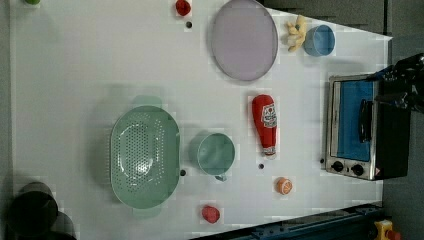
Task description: Pick Ketchup from the table and place it in strainer.
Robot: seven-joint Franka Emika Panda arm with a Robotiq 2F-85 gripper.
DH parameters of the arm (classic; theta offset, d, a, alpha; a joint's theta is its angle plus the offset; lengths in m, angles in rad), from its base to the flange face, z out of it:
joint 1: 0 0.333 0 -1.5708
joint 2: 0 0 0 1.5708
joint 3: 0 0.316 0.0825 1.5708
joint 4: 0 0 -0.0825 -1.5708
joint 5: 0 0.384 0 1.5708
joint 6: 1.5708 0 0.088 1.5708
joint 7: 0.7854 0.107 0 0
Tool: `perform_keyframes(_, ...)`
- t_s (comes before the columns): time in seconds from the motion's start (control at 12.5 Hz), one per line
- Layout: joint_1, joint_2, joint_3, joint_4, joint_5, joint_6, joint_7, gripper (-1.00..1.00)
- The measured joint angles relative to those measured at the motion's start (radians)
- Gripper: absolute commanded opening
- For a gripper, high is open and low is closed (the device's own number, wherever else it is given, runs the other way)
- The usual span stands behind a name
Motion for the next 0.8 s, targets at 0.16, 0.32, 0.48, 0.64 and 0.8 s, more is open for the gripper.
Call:
perform_keyframes(0.16,-0.061,-0.121,0.037,-0.122,0.007,-0.118,0.000,0.80)
perform_keyframes(0.32,-0.085,-0.237,0.031,-0.177,0.015,-0.160,0.000,1.00)
perform_keyframes(0.48,-0.097,-0.287,0.029,-0.159,0.019,-0.133,-0.019,1.00)
perform_keyframes(0.64,-0.097,-0.289,0.029,-0.157,0.015,-0.114,-0.071,1.00)
perform_keyframes(0.8,-0.102,-0.263,0.042,-0.195,0.012,-0.070,-0.144,1.00)
